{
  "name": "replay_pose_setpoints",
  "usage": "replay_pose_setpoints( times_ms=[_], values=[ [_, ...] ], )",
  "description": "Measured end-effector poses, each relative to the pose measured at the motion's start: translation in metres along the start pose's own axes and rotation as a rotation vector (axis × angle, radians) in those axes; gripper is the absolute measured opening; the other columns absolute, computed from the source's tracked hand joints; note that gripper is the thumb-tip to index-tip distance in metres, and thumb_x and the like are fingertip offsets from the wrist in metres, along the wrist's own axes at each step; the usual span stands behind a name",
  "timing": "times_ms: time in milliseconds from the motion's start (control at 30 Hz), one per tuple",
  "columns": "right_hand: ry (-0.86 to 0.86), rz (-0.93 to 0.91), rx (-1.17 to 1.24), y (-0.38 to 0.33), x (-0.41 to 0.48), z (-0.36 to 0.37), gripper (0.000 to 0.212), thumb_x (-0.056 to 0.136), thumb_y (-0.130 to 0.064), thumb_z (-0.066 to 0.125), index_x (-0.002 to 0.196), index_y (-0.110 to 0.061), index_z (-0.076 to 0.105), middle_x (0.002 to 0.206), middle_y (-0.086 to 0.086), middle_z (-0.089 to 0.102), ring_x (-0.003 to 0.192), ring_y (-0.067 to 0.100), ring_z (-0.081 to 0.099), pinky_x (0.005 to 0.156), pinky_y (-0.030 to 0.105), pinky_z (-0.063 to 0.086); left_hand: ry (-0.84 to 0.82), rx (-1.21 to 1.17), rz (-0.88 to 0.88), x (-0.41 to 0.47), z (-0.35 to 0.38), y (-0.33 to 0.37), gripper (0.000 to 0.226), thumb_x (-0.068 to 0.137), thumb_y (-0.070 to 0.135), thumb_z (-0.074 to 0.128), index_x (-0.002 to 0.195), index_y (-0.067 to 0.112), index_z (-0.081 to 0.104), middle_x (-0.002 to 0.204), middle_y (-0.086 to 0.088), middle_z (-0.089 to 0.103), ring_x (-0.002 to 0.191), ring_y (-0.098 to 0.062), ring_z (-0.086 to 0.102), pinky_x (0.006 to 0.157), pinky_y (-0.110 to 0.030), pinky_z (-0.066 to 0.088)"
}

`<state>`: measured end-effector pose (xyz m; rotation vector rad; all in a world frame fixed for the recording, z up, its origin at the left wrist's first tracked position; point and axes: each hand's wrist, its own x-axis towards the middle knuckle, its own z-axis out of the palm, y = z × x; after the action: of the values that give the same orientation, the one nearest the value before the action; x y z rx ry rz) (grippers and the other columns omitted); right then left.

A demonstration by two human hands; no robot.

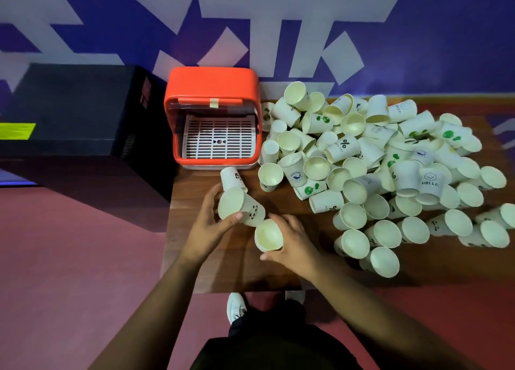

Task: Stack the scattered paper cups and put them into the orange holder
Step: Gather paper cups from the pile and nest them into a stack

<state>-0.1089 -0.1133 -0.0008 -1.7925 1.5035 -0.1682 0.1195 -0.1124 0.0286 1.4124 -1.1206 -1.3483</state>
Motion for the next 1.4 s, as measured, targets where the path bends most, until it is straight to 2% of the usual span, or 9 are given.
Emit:
replay_pose_setpoints(
  times_ms=[133, 233, 467, 600, 800, 933, 1100, 1233, 1400],
  values=[
    [0.035, 0.041, 0.338, 0.004, -0.009, -0.026, 0.059, 0.083, -0.038, 0.072, 0.136, -0.034, 0.048, 0.137, -0.014, 0.043, 0.126, 0.003, 0.044, 0.106, 0.028, 0.039, -0.079, -0.080, 0.007, -0.006, 0.016, 0.002, 0.078, 0.070, 0.045, 0.083, 0.137, 0.025, 0.048, 0.134, 0.002, 0.055, 0.124, -0.014, 0.054, 0.096, -0.031, 0.052],
    [0.078, 0.057, 0.529, 0.006, -0.018, -0.046, 0.035, 0.096, -0.027, 0.059, 0.130, -0.029, 0.057, 0.130, -0.014, 0.058, 0.121, -0.001, 0.052, 0.101, 0.020, 0.043, -0.167, 0.002, -0.013, -0.006, 0.030, -0.004, 0.069, 0.070, 0.043, 0.083, 0.131, 0.032, 0.053, 0.130, 0.010, 0.058, 0.122, -0.012, 0.055, 0.098, -0.028, 0.049],
    [-0.012, 0.022, 0.544, 0.008, -0.014, -0.035, 0.035, 0.096, -0.023, 0.060, 0.129, -0.033, 0.057, 0.123, -0.018, 0.060, 0.114, -0.007, 0.054, 0.089, 0.010, 0.044, -0.291, 0.427, 0.031, 0.004, 0.052, -0.028, 0.083, 0.060, 0.049, 0.085, 0.134, 0.034, 0.050, 0.129, 0.012, 0.053, 0.124, -0.010, 0.047, 0.106, -0.031, 0.039],
    [0.003, -0.013, 0.411, 0.017, -0.004, -0.019, 0.042, 0.093, -0.020, 0.063, 0.132, -0.032, 0.058, 0.127, -0.018, 0.057, 0.115, -0.006, 0.052, 0.096, 0.009, 0.040, -0.342, 0.445, -0.015, 0.004, 0.053, -0.042, 0.086, 0.069, 0.022, 0.090, 0.139, 0.036, 0.042, 0.142, 0.008, 0.048, 0.130, -0.006, 0.044, 0.111, -0.031, 0.039],
    [0.025, -0.114, 0.308, 0.030, 0.012, -0.020, 0.044, 0.089, -0.012, 0.064, 0.131, -0.026, 0.059, 0.128, -0.016, 0.058, 0.120, -0.001, 0.052, 0.102, 0.013, 0.038, -0.291, 0.481, 0.034, 0.007, 0.060, -0.051, 0.090, 0.072, 0.026, 0.088, 0.143, 0.039, 0.035, 0.159, 0.012, 0.032, 0.142, 0.000, 0.032, 0.110, -0.008, 0.026],
    [-0.013, -0.113, 0.305, 0.038, 0.025, -0.028, 0.040, 0.090, -0.018, 0.063, 0.129, -0.029, 0.060, 0.124, -0.015, 0.060, 0.113, -0.004, 0.054, 0.097, 0.016, 0.043, -0.297, 0.462, -0.054, 0.010, 0.060, -0.049, 0.092, 0.071, 0.038, 0.088, 0.145, 0.040, 0.034, 0.153, 0.010, 0.039, 0.139, -0.003, 0.036, 0.112, -0.015, 0.030],
    [0.025, -0.055, 0.345, 0.052, 0.053, -0.051, 0.032, 0.095, -0.021, 0.059, 0.126, -0.022, 0.061, 0.120, -0.007, 0.064, 0.107, 0.002, 0.059, 0.094, 0.021, 0.047, 0.122, 0.345, -0.237, 0.030, 0.042, -0.041, 0.065, 0.081, 0.060, 0.070, 0.133, 0.028, 0.050, 0.132, 0.003, 0.053, 0.117, -0.014, 0.055, 0.092, -0.025, 0.047],
    [0.045, -0.083, 0.278, 0.055, 0.085, -0.069, 0.027, 0.094, -0.021, 0.058, 0.121, -0.020, 0.061, 0.118, -0.002, 0.063, 0.106, 0.008, 0.059, 0.094, 0.028, 0.049, 0.556, 0.585, -0.342, 0.065, 0.015, -0.044, 0.063, 0.086, 0.053, 0.066, 0.131, 0.013, 0.049, 0.131, -0.013, 0.050, 0.116, -0.032, 0.055, 0.097, -0.046, 0.050],
    [0.048, -0.083, 0.118, 0.044, 0.120, -0.073, 0.027, 0.092, -0.024, 0.059, 0.119, -0.019, 0.061, 0.116, 0.002, 0.059, 0.106, 0.014, 0.059, 0.091, 0.026, 0.045, 0.611, 0.745, -0.616, 0.107, -0.014, -0.047, 0.089, 0.082, 0.066, 0.062, 0.143, 0.007, 0.035, 0.142, -0.022, 0.042, 0.128, -0.041, 0.047, 0.103, -0.050, 0.044]
  ],
)
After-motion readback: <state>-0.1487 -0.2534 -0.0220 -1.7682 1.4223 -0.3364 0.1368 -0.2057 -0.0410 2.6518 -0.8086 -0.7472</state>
